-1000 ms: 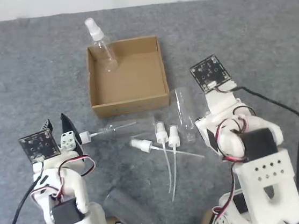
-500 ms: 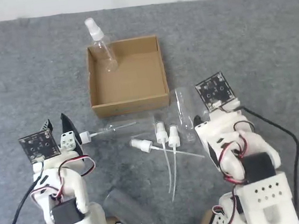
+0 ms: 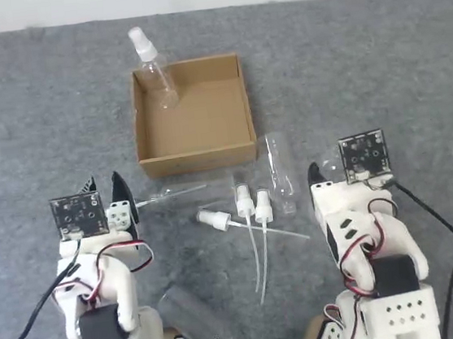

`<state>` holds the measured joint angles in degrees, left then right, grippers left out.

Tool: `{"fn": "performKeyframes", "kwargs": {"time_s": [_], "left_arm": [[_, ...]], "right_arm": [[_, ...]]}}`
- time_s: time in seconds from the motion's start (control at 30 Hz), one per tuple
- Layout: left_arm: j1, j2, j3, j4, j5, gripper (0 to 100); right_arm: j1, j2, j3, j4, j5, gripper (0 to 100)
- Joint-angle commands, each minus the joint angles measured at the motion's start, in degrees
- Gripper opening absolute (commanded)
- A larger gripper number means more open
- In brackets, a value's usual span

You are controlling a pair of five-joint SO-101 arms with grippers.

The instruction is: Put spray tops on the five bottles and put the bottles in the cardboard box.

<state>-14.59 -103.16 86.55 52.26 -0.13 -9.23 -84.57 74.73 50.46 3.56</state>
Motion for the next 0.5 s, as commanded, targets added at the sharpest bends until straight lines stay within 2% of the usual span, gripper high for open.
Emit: {"fn": "performKeyframes", "kwargs": {"time_s": [0.0,0.3,0.47], "left_arm": [[2.2,-1.2,-8.0,3.6,-1.2,12],[7.2,-1.2,-14.3,12.4,-5.6,12],[7.1,-1.1,-14.8,13.2,-6.0,12]], "right_arm": [[0.8,-2.1,-0.7,-1.5,-0.7,11.0],[0.8,-2.0,0.0,-1.8,-0.7,11.0],[0.8,-2.0,0.9,-2.9,-0.7,11.0]]}}
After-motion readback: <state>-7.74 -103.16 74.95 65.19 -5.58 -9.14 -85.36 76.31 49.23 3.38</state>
